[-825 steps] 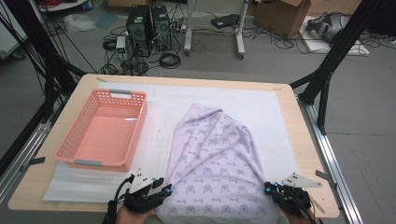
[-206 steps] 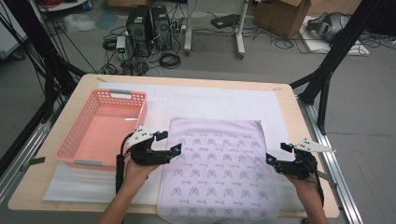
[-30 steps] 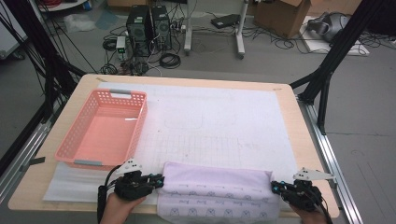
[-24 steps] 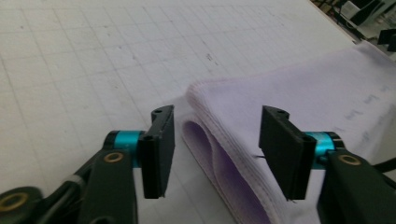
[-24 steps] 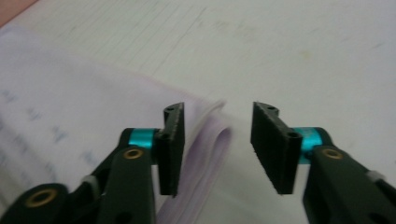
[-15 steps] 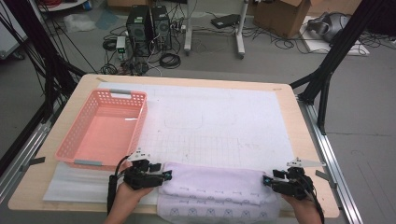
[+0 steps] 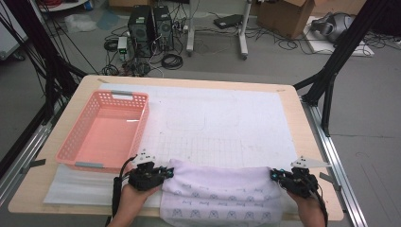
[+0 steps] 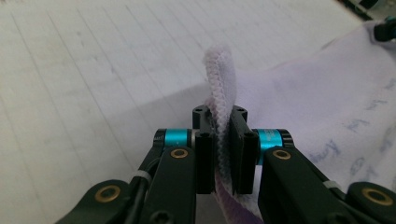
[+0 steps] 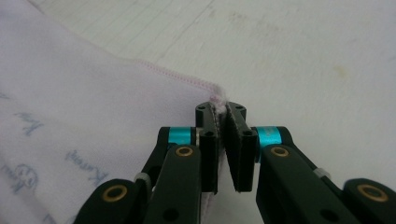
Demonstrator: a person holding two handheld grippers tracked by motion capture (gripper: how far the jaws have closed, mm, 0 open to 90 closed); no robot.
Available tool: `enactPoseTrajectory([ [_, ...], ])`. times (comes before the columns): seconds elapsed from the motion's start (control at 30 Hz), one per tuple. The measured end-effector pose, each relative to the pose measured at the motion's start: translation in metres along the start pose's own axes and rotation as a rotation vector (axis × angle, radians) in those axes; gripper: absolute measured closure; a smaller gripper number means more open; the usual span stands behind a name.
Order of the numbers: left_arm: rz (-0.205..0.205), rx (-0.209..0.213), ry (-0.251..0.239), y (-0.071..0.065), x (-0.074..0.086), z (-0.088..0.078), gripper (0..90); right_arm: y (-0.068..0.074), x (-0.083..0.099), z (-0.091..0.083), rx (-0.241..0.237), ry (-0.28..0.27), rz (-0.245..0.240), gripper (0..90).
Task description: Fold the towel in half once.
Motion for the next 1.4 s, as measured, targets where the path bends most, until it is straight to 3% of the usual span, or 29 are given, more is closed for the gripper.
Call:
enactPoseTrajectory([
  [0.17, -0.015, -0.018, -0.038, 0.006, -0.022, 0.004, 82.3, -0.011, -0.015, 0.009, 0.034, -0.020, -0.013, 84.3],
  [0.43, -0.006, -0.093, -0.092, 0.022, -0.068, 0.015, 82.2, -0.034, -0.057, 0.015, 0.037, -0.113, 0.044, 84.3],
  [0.57, 0.006, -0.129, -0.095, 0.029, -0.087, 0.029, 82.2, -0.048, -0.074, 0.027, 0.073, -0.098, 0.027, 84.1],
  [0.83, -0.057, -0.158, -0.117, 0.053, -0.115, 0.053, 82.1, -0.073, -0.099, 0.047, 0.104, -0.105, 0.031, 84.0],
  [0.9, -0.077, -0.157, -0.122, 0.058, -0.118, 0.058, 82.1, -0.076, -0.103, 0.053, 0.128, -0.087, 0.021, 84.0],
  [1.07, -0.062, -0.187, -0.090, 0.068, -0.112, 0.073, 81.2, -0.084, -0.108, 0.067, 0.144, -0.074, 0.029, 83.9],
  [1.13, -0.046, -0.201, -0.059, 0.069, -0.108, 0.077, 71.6, -0.084, -0.105, 0.076, 0.148, -0.044, 0.040, 81.3],
  [1.2, -0.054, -0.214, -0.050, 0.071, -0.107, 0.077, 54.0, -0.083, -0.101, 0.083, 0.145, -0.011, 0.045, 69.2],
  [1.23, -0.056, -0.215, -0.055, 0.072, -0.107, 0.076, 49.6, -0.084, -0.101, 0.083, 0.155, -0.018, 0.052, 63.2],
  [1.33, -0.043, -0.219, -0.087, 0.071, -0.111, 0.074, 46.9, -0.088, -0.104, 0.075, 0.158, -0.069, 0.115, 59.5],
  [1.4, -0.041, -0.224, -0.098, 0.073, -0.112, 0.074, 47.0, -0.091, -0.104, 0.070, 0.168, -0.078, 0.130, 59.0],
])
Point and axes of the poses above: each handheld gripper's, and its own axes: z roughly forward along the jaws, x roughly out of its underside, y roughly to its left, the point moved 7 cm from there along z, roughly forward along the jaws, and after that the axes turned 3 degrees about -z, right-handed, at the moved point
